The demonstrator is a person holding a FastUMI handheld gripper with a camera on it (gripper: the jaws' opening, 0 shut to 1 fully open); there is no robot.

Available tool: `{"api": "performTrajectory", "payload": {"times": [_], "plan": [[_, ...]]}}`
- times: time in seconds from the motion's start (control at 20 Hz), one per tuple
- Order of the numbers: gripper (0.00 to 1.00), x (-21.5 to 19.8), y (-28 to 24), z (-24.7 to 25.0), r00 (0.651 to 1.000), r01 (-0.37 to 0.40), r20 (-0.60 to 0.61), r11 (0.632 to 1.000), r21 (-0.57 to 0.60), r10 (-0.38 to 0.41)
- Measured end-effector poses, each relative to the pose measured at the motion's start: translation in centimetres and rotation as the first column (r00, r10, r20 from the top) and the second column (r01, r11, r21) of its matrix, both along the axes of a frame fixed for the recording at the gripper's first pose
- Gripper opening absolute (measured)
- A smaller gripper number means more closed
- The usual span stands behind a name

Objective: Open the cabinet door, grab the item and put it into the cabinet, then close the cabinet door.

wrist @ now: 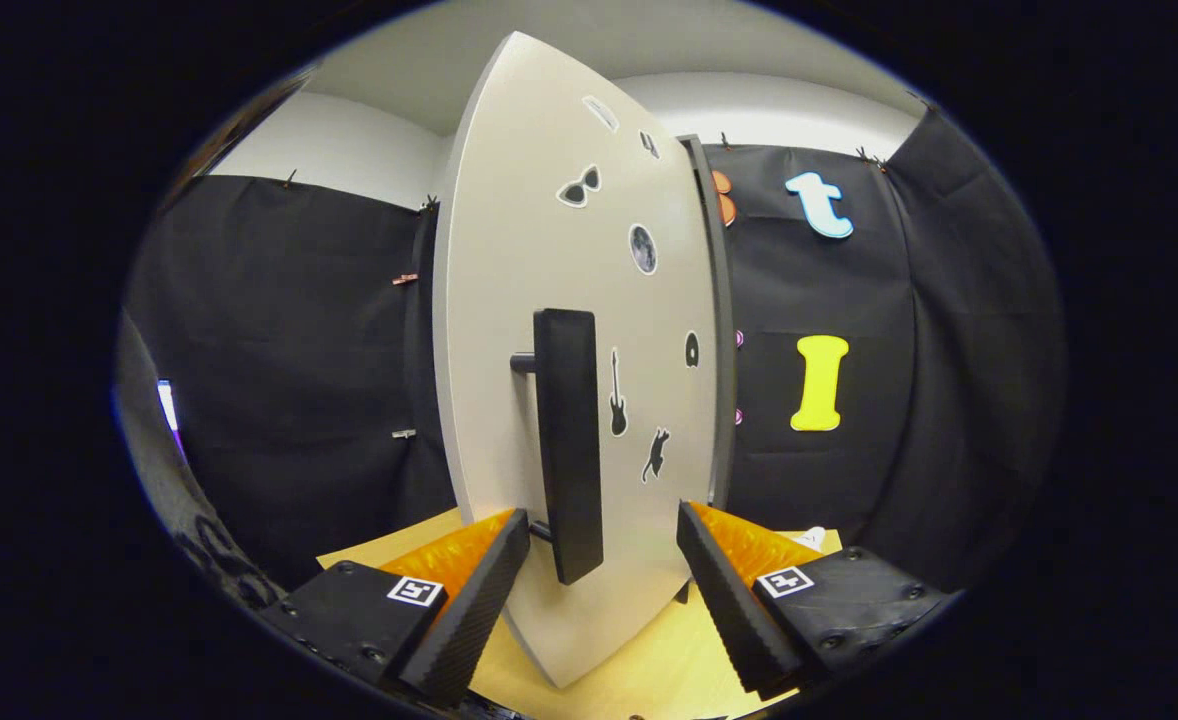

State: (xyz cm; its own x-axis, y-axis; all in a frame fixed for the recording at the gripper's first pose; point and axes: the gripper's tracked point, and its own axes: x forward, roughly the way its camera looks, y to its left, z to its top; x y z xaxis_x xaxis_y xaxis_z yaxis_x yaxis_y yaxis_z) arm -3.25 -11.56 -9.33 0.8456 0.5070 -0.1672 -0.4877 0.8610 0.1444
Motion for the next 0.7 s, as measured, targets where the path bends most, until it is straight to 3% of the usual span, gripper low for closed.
{"api": "performTrajectory", "payload": {"times": [0.35,0.5,0.7], "plan": [[0.95,3.0,9.1,-0.9,0.997,0.056,0.046,0.998,0.024,-0.057],[0.96,4.5,16.1,-1.0,0.996,0.039,0.08,0.998,0.04,-0.042],[0.97,7.0,19.7,-1.3,0.987,0.09,0.144,0.991,-0.096,-0.076]]}}
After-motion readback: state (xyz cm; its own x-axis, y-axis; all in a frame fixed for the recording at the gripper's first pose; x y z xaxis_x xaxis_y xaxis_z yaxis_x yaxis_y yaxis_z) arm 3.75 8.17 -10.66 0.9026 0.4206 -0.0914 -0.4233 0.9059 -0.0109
